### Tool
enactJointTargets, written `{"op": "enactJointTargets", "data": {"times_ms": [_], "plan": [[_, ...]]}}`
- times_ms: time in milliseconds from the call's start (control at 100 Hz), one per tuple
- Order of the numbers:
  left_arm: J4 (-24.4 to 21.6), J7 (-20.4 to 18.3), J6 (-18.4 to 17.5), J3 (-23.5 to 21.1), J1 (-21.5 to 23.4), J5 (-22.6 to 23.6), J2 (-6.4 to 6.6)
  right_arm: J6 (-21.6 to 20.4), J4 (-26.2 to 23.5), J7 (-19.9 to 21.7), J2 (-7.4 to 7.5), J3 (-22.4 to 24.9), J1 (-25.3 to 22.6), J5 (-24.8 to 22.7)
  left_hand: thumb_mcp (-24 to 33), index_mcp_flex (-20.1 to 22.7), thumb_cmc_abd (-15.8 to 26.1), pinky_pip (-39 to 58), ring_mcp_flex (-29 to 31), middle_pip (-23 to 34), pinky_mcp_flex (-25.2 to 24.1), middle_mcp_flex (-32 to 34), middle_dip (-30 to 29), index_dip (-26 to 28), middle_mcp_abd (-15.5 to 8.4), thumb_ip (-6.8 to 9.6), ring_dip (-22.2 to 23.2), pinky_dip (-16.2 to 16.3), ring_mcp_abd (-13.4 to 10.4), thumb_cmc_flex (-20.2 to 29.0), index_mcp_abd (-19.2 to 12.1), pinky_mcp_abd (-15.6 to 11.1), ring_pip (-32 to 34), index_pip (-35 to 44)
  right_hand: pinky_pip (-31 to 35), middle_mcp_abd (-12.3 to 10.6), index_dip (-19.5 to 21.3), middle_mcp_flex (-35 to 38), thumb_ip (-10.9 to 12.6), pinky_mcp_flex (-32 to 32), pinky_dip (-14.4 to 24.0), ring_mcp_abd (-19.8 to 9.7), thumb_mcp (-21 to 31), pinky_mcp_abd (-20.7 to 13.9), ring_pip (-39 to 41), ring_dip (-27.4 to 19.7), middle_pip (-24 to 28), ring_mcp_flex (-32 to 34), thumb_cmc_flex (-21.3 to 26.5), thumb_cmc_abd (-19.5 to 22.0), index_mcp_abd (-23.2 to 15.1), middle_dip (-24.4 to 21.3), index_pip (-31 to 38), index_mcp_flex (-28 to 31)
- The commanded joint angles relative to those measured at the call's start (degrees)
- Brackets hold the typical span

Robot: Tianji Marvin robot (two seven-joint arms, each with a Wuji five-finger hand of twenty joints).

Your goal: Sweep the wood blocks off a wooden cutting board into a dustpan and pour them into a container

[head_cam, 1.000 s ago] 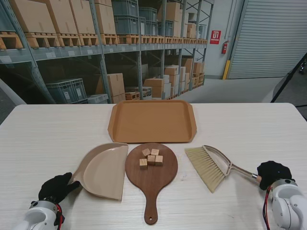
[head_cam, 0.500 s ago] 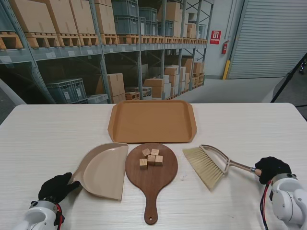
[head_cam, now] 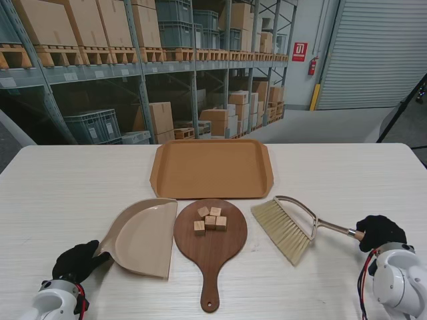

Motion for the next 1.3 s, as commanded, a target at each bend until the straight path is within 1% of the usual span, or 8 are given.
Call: {"op": "enactJointTargets", "data": {"times_ms": [0,50,120,290,470,710,1010,1290], "plan": [[0.76,-1.18,0.35,-0.03,1.12,-0.22,-0.37,0.2,-0.83,-0.36,-0.55,0.22,-0.5,0.83,6.61,6.92,8.51,4.18,5.19,82.3,0.55,5.34,-2.31,-0.97,-19.79,0.19,-0.27,1.46,-14.82,4.94,-1.84,-1.59,-0.55,2.45,8.59,-2.1,1.27,4.79,2.0,3.08,1.65,-1.29,26.68,0.61,4.38,2.3,1.75,2.14,9.31,-3.71,-3.13,-0.6,7.73,6.07],[0.69,-1.12,0.38,-0.14,1.24,-0.28,-0.39,0.4,-1.08,-1.34,-0.82,0.33,-0.59,1.78,6.62,6.92,8.56,4.15,5.16,82.31,0.52,5.34,-2.3,-0.96,-19.75,0.19,-0.26,1.46,-14.74,4.95,-1.82,-1.52,-0.55,2.45,9.35,-2.03,1.01,4.79,2.73,3.19,2.24,-1.28,26.68,-0.34,5.04,2.7,2.41,2.1,9.46,-4.9,-2.99,-0.96,8.08,6.14],[0.56,-1.06,0.4,-0.33,1.42,-0.33,-0.42,0.77,-1.6,-2.2,-1.13,0.47,-0.71,3.01,6.61,6.91,8.55,4.09,5.1,82.35,0.45,5.29,-2.28,-0.94,-19.59,0.18,-0.22,1.44,-14.61,4.97,-1.7,-1.46,-0.53,2.43,9.73,-1.87,0.88,4.77,3.2,3.26,2.45,-1.41,26.68,-0.73,5.46,2.92,2.62,2.05,9.48,-4.73,-2.89,-1.21,8.23,6.14],[0.22,-1.02,0.48,-0.8,1.84,-0.37,-0.48,2.04,-3.62,-3.34,-1.78,0.31,-0.93,5.96,6.6,6.96,8.51,3.99,5.11,82.43,0.37,5.33,-2.23,-0.9,-19.51,0.18,-0.14,1.44,-14.44,5.02,-1.69,-1.28,-0.46,2.43,9.61,-1.2,0.22,4.62,3.38,3.32,1.88,-1.14,26.68,-0.02,5.44,2.11,2.46,2.16,8.83,0.37,-1.94,-1.7,7.7,6.03],[0.0,-0.99,0.67,-0.96,1.96,-0.39,-0.51,3.76,-6.14,-1.49,-1.86,-0.93,-0.98,8.55,6.59,7.03,8.46,3.95,5.1,82.49,0.36,5.38,-2.17,-0.87,-19.44,0.18,-0.06,1.46,-14.37,5.01,-1.61,-1.23,-0.44,2.41,9.59,-0.86,0.11,4.64,3.42,3.41,1.29,-1.2,26.69,0.58,5.49,1.64,2.1,2.16,8.24,2.84,-1.44,-1.68,7.02,5.93],[-0.18,-1.56,0.18,-1.17,1.92,-0.32,-0.41,6.84,-7.43,0.97,-1.69,-4.58,0.18,10.7,6.58,7.36,8.19,3.98,5.3,82.5,0.43,5.58,-2.14,-0.85,-19.34,0.2,-0.03,1.51,-14.37,4.99,-1.61,-1.1,-0.41,2.38,10.14,-0.64,0.3,4.66,4.22,3.5,0.93,-1.08,26.68,0.36,5.84,1.53,1.78,2.14,7.88,3.82,-1.19,-1.63,6.57,5.9],[-0.16,-1.58,-0.79,-1.08,1.47,0.67,-0.24,8.8,-5.59,1.24,-1.65,-8.91,3.32,11.47,6.58,7.35,8.07,3.99,5.22,82.36,0.47,5.53,-2.16,-0.92,-19.31,0.22,-0.04,1.54,-14.26,4.8,-1.78,-1.21,-0.53,2.15,9.64,-0.48,0.44,4.66,3.75,3.44,0.31,-1.17,26.69,0.97,5.16,0.99,1.2,2.19,7.31,6.07,-0.95,-1.7,5.86,5.82],[-0.36,-2.3,-1.31,-0.49,1.05,1.95,0.05,10.73,-2.42,1.25,-1.36,-12.73,6.9,9.03,6.62,7.42,7.81,4.1,5.19,82.06,0.59,5.47,-2.25,-0.97,-19.38,0.27,-0.09,1.57,-14.29,4.61,-1.86,-1.42,-0.73,2.04,9.57,-0.43,0.63,4.68,3.9,3.47,-0.04,-1.16,26.68,1.53,5.18,0.78,1.06,2.23,7.05,6.8,-0.88,-1.6,5.64,5.83]]}}
